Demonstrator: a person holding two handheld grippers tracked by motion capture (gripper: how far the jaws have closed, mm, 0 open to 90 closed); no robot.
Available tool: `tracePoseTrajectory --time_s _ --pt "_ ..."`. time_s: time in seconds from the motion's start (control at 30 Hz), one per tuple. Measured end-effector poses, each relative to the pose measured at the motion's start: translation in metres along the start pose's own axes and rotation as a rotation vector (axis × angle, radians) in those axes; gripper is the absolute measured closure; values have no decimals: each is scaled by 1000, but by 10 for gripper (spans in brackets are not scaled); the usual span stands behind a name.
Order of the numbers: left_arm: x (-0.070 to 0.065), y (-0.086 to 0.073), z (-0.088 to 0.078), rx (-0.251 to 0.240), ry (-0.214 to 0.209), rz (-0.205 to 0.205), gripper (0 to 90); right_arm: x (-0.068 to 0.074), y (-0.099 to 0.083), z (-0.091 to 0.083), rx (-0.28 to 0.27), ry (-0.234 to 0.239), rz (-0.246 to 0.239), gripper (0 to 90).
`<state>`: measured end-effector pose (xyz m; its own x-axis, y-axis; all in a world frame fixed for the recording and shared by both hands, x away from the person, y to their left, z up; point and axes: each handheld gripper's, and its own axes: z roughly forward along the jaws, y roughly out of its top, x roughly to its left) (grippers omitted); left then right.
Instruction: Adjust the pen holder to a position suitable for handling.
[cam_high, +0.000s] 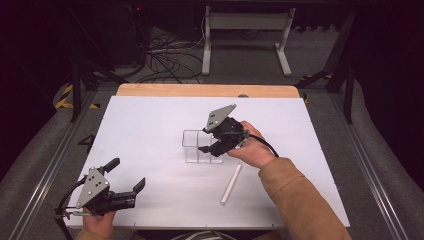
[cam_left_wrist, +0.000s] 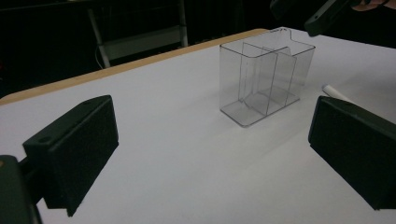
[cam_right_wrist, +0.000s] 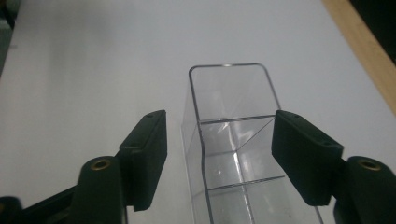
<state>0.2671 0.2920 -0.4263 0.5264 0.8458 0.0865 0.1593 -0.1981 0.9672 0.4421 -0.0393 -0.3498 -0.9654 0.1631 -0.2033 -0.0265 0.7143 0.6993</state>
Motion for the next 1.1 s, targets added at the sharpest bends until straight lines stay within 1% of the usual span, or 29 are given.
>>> tracePoseTrajectory --time_s 0.03,0.07,0.13,0.17,0.2,0.23,0.3,0.4,0.47,0.57,0.7,0.77,0.9,0.97,1.1 --pt "0 0 1 0 -1 2 24 0 0 0 0 0 0 340" --pt "0 1 2 1 -3 2 24 0 -1 -4 -25 -9 19 306" --pt "0 2 4 -1 -6 4 24 0 -2 -11 -64 -8 51 269" --pt "0 2 5 0 -8 4 24 0 -3 -14 -77 -14 61 249" --pt "0 2 6 0 -10 4 24 0 -2 -17 -87 -23 63 207" --pt "0 3 6 1 -12 5 24 1 -2 -19 -99 -41 64 171" --pt "-1 3 8 0 -16 7 24 3 -2 -24 -124 -66 70 159" --pt "-1 4 8 3 -20 10 24 4 -4 -30 -145 -74 92 141" --pt "-1 4 8 3 -22 9 24 5 -5 -33 -155 -83 93 134" --pt "-1 4 9 2 -24 9 24 8 -7 -38 -192 -89 110 101" --pt "-1 5 12 3 -32 8 24 14 -9 -50 -235 -127 111 58" --pt "-2 5 13 6 -35 13 24 16 -12 -55 -254 -134 120 42" --pt "-2 6 13 7 -36 12 24 22 -21 -67 -304 -151 146 22" --pt "-2 6 12 7 -39 7 24 26 -28 -72 -327 -149 166 19" --pt "-3 7 11 6 -40 5 24 35 -42 -81 -361 -160 191 12"
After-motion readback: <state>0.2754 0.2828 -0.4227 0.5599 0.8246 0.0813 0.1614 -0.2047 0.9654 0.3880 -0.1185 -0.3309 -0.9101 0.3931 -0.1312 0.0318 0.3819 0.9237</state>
